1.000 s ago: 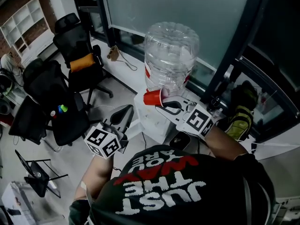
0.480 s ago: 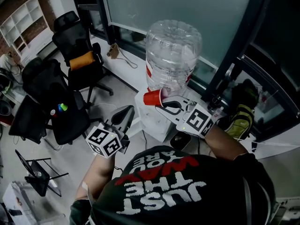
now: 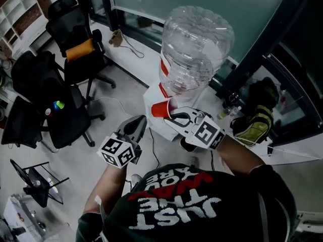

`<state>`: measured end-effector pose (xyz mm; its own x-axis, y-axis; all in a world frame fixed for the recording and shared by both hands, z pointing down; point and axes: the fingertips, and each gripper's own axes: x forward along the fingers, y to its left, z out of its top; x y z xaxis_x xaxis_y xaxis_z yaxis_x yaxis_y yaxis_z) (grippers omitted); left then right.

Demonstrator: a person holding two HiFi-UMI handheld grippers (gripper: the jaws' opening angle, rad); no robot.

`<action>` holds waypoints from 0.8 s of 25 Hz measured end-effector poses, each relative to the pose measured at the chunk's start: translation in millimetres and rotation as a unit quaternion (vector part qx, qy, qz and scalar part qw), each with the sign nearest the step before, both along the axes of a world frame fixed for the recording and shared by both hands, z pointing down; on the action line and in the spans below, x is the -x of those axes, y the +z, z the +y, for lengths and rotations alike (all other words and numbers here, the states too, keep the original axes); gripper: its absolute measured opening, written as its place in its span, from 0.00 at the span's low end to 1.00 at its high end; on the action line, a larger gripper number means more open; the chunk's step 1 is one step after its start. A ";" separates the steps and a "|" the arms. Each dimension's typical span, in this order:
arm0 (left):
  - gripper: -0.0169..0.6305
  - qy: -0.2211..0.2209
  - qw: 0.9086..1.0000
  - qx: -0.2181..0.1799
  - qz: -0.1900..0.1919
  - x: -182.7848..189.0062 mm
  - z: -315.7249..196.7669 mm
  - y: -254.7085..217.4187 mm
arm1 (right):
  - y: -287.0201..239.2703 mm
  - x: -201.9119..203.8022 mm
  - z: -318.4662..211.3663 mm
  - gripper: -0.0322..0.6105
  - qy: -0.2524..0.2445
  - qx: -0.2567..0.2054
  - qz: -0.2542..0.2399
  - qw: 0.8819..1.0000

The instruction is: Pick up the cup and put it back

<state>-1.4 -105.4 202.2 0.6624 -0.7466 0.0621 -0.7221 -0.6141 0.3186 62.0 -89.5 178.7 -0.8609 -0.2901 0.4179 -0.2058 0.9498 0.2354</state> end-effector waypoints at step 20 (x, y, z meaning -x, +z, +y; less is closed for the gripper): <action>0.02 -0.017 0.993 0.111 0.021 32.0 -60.2 358.7 | 341.0 54.4 -36.1 0.11 -0.002 0.052 0.131 0.990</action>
